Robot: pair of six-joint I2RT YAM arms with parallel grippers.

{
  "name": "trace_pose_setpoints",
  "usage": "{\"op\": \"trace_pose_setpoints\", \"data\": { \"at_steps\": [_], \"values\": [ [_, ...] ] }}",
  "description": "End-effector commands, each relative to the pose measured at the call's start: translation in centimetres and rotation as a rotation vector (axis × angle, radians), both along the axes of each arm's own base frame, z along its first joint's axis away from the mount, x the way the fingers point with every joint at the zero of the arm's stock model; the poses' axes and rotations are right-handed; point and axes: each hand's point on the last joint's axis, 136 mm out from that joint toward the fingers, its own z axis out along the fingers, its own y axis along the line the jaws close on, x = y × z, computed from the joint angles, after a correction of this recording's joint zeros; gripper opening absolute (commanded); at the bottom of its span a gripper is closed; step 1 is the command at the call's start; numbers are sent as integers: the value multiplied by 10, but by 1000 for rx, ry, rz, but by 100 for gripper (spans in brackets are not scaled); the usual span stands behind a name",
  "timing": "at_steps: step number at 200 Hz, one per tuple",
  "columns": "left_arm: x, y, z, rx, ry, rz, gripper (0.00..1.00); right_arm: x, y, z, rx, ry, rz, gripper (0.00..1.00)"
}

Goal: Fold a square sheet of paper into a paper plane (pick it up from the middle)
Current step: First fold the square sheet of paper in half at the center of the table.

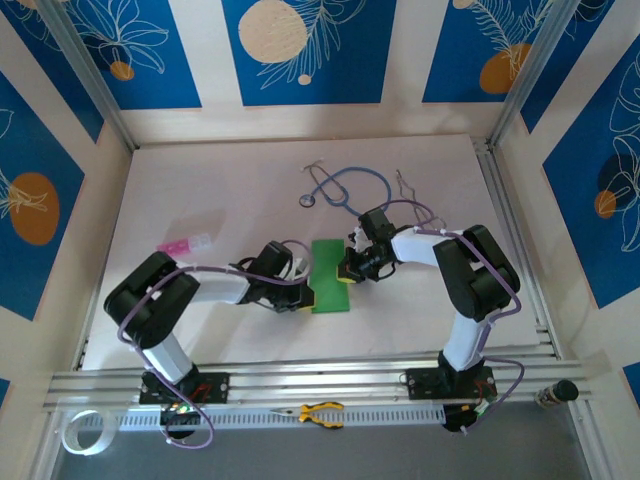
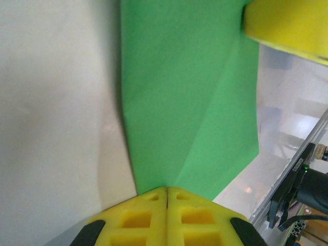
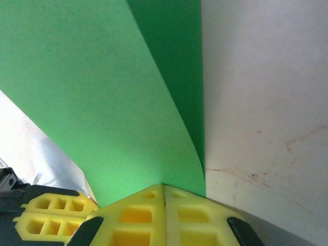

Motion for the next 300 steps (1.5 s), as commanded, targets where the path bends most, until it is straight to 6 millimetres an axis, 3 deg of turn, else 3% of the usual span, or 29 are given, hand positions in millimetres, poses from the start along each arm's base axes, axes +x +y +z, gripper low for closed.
{"op": "trace_pose_setpoints", "data": {
  "at_steps": [1, 23, 45, 83, 131, 161, 251, 300],
  "values": [
    [-6, 2, 15, 8, -8, -18, 6, -34, -43, -52, -242, 130, -41, 0],
    [5, -9, 36, -40, -50, -10, 8, -34, -43, -53, -242, 128, -40, 0],
    [8, -17, 35, -63, -37, -11, 8, -34, -43, -53, -240, 129, -39, 0],
    [1, -18, 13, -57, 23, -4, 7, -33, -42, -53, -236, 128, -42, 0],
    [-26, 9, -24, 51, 78, -11, 6, -34, -43, -55, -247, 136, -43, 0],
    [-37, 25, -31, 109, 84, -26, 6, -35, -44, -56, -249, 138, -40, 0],
    [-37, 21, -6, 152, -20, -133, 8, -35, -44, -57, -253, 139, -40, 0],
    [-14, 5, 33, 86, -138, -106, 10, -35, -42, -55, -252, 136, -33, 0]
  ]
}}
